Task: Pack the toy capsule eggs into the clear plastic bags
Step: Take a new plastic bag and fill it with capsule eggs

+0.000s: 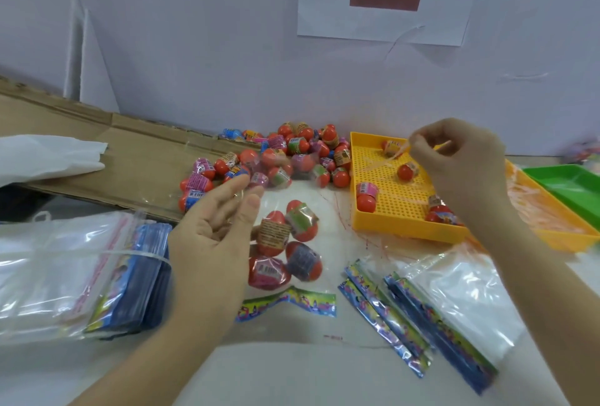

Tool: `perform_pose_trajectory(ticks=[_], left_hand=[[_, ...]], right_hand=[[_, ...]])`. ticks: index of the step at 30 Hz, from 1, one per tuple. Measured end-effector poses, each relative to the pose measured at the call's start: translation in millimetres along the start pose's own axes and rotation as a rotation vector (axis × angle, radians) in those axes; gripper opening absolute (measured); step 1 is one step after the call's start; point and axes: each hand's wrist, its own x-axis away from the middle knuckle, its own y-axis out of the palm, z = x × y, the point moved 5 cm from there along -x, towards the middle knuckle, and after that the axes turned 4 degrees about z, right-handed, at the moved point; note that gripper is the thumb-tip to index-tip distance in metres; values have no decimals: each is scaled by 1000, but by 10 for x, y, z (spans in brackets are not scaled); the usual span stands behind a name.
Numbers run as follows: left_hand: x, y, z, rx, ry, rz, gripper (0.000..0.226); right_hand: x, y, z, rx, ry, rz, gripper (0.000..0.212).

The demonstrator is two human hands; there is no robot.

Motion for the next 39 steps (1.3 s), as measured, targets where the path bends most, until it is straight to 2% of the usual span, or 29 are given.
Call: perform_pose_trajectory(ticks=[2,3,5,7,8,9,11,13,17,19,20,21,23,24,27,28,30,32,33,34,39], left_hand=[[-53,-39,-51,28,-20,32,29],[-74,-54,-73,32,-36,51,26],[-104,-94,-118,23,-53,94,21],[-114,-102,-124,9,-73,112,22],[-115,-110,-137,3,-78,122,23],[-114,-115,-145,-7,-81,126,22],[-111,-107,-149,-16,-83,125,19],[-108,-102,-152,-29,-70,119,18],[-93,-92,-130,-37,-62,90,21],[-89,-92,-112,-33,-67,88,21],[-87,-92,-110,-25,-68,87,21],[-81,-89,-101,-18,-71,84,22],[-70,-64,-73,6,-84,78,26],[-65,-55,-65,22,-89,74,28],[-57,-27,-42,75,-116,50,27],[-58,-22,-44,87,-124,38,24],[-59,-12,-33,117,-144,19,24],[-58,-7,-24,134,-156,2,27],[-53,4,-18,134,-162,-12,27],[-49,12,-12,135,-169,-25,26],[-11,62,16,121,-165,-121,28]], right_hand=[[-46,-10,53,35,24,-52,26],[-64,8,82,97,35,-141,23],[-75,85,186,369,66,-488,9],[-4,79,271,619,135,-872,29],[36,34,282,713,177,-988,38],[42,-31,276,797,195,-1022,40],[-38,-184,223,884,160,-915,35],[-134,-326,205,773,201,-780,30],[-240,-436,149,570,155,-696,30],[-315,-508,82,591,82,-489,32],[-324,-531,18,507,51,-440,34],[-299,-526,-76,282,68,-458,37],[-171,-388,-305,-328,212,-644,45],[-122,-308,-339,-431,222,-693,43],[-43,-52,-293,0,68,-574,21],[7,36,-309,24,98,-544,20],[179,241,-341,-147,237,-631,35],[409,465,-407,-346,372,-788,67],[506,561,-423,-417,430,-839,76],[590,641,-442,-479,470,-865,77],[736,789,-462,-792,638,-786,21]])
